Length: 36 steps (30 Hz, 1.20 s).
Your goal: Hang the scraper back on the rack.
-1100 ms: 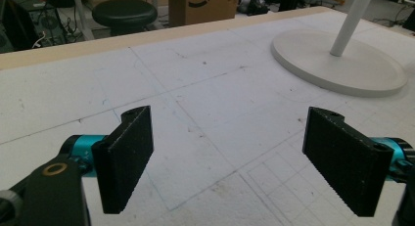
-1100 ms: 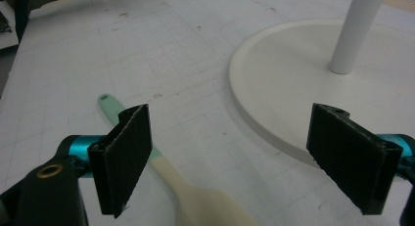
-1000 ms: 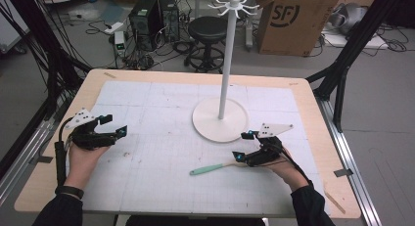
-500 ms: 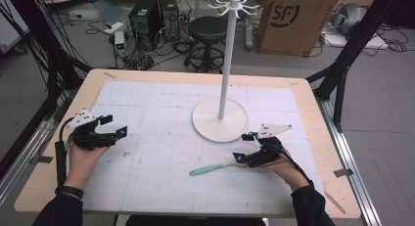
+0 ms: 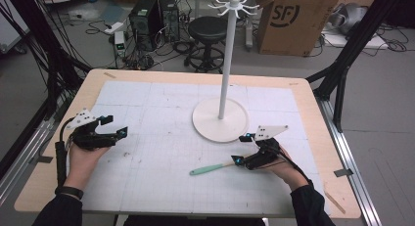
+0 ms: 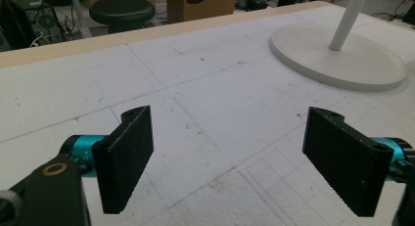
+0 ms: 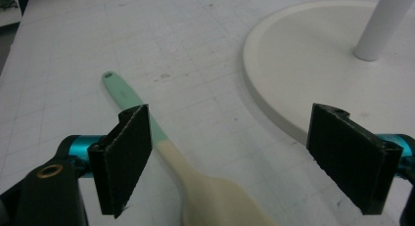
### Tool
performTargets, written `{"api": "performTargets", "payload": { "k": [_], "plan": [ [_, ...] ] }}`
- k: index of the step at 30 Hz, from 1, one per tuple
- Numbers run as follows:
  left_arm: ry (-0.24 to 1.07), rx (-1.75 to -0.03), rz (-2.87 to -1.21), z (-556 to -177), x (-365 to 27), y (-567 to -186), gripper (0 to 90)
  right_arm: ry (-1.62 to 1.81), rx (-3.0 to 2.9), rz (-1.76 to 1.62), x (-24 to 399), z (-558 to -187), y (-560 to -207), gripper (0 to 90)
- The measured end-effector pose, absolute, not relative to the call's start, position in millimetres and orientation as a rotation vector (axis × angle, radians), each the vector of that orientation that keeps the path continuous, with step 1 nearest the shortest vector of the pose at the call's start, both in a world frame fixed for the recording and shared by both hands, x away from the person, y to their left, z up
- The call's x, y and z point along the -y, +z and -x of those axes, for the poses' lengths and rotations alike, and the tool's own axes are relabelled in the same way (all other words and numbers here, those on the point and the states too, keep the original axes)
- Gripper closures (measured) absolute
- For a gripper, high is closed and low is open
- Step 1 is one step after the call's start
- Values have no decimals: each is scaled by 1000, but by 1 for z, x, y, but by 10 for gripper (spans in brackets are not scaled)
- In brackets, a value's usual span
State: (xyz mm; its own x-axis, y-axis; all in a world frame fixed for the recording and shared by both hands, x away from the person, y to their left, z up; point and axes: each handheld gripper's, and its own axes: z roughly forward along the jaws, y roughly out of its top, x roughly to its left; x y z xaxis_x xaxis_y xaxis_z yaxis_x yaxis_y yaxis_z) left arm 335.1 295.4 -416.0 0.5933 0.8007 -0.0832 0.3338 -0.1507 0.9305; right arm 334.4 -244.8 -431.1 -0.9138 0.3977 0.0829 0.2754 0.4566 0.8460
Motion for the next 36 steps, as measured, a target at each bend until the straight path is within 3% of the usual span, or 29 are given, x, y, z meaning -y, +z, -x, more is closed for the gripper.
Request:
{"api": "performTargets", "payload": {
  "k": [4,10,15,21,31,36],
  "plan": [
    [537,-944,-1739,-334,-297,-416,198,1436,-2616,-547,239,-334,-434,218],
    [532,-944,-1741,-333,-295,-416,198,1356,-2712,-439,229,-332,-441,398],
    [527,-939,-1753,-334,-294,-417,199,1311,-2769,-345,218,-329,-443,493],
    [526,-944,-1761,-333,-294,-418,199,1251,-2807,-279,213,-328,-447,724],
    [518,-940,-1768,-333,-293,-418,201,1161,-2796,-217,208,-325,-441,815],
    [517,-944,-1772,-333,-294,-418,201,1180,-2806,-252,212,-328,-442,801]
  ]
}}
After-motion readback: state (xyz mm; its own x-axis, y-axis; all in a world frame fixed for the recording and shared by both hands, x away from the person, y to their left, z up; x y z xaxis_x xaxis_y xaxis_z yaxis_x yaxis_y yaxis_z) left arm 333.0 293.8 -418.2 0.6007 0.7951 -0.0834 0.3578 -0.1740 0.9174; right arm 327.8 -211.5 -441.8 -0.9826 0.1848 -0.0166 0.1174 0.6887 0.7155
